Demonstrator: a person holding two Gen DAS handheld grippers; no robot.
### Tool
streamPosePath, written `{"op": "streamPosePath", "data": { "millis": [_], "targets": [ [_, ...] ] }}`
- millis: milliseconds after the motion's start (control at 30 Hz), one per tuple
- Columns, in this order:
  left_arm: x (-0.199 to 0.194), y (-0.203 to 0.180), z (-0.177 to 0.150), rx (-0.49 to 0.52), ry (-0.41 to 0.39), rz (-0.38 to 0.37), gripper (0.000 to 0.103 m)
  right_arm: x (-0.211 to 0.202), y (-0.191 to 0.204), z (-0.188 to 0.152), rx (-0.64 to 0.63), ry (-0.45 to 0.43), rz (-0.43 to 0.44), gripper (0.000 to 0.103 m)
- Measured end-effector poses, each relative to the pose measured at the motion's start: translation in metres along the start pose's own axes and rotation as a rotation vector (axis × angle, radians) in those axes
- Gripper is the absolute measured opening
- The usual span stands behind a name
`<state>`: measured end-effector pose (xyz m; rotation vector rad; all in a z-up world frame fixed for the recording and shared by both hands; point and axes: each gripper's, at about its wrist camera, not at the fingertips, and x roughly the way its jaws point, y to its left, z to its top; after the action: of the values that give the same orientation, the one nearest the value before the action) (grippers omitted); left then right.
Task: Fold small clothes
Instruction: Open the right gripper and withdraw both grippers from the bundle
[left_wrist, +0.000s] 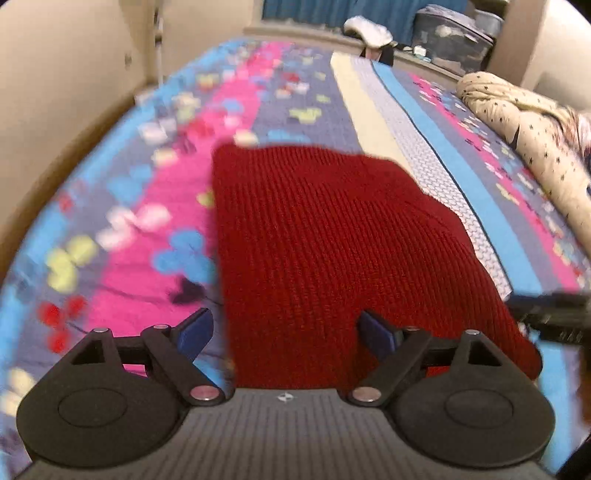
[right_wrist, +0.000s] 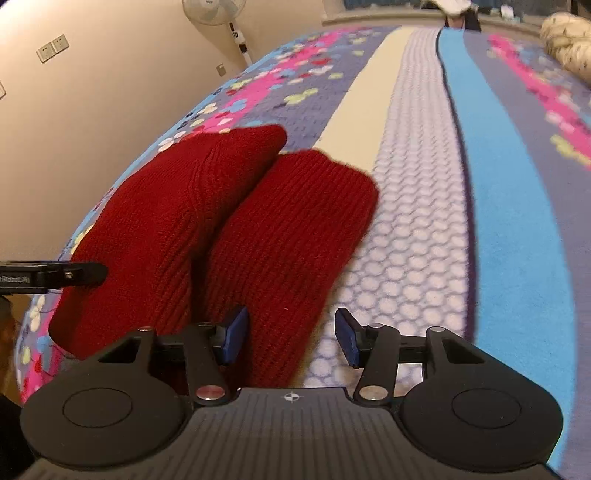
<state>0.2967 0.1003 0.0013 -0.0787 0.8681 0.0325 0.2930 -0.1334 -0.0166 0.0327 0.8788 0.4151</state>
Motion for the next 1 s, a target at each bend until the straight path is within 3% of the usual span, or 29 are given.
{"op": "streamPosePath", "data": {
  "millis": [100, 133, 233, 433, 500, 567, 700, 800, 1000],
  "targets": [
    [-0.040, -0.002, -0.008, 0.054, -0.110, 0.114, 0.097, -0.034, 0.001, -0.001, 0.017, -0.094, -0.095, 0.057],
    [-0.055, 0.000, -0.013, 0.037, -0.148, 0.133, 0.101, -0.045, 0.001, -0.002, 0.041, -0.122, -0.102, 0.063],
    [-0.086, -0.001, -0.031, 0.007, -0.208, 0.155, 0.103, -0.085, 0.010, -0.010, 0.072, -0.225, -0.138, 0.080],
    [-0.124, -0.030, -0.069, 0.052, -0.311, 0.157, 0.103, -0.137, 0.043, -0.048, 0.001, -0.319, -0.148, 0.093],
    [-0.123, -0.037, -0.083, 0.035, -0.294, 0.141, 0.103, -0.140, 0.048, -0.062, 0.025, -0.317, -0.149, 0.093],
    [-0.116, -0.044, -0.092, 0.007, -0.209, 0.110, 0.103, -0.135, 0.051, -0.075, 0.057, -0.294, -0.152, 0.093],
    [-0.105, -0.057, -0.100, 0.041, -0.153, 0.101, 0.103, -0.129, 0.056, -0.082, 0.103, -0.239, -0.150, 0.093],
    [-0.096, -0.060, -0.100, 0.065, -0.144, 0.125, 0.103, -0.123, 0.063, -0.083, 0.057, -0.231, -0.166, 0.093],
    [-0.080, -0.047, -0.098, 0.003, -0.086, 0.106, 0.103, -0.110, 0.073, -0.078, -0.020, -0.234, -0.192, 0.094]
  ]
}}
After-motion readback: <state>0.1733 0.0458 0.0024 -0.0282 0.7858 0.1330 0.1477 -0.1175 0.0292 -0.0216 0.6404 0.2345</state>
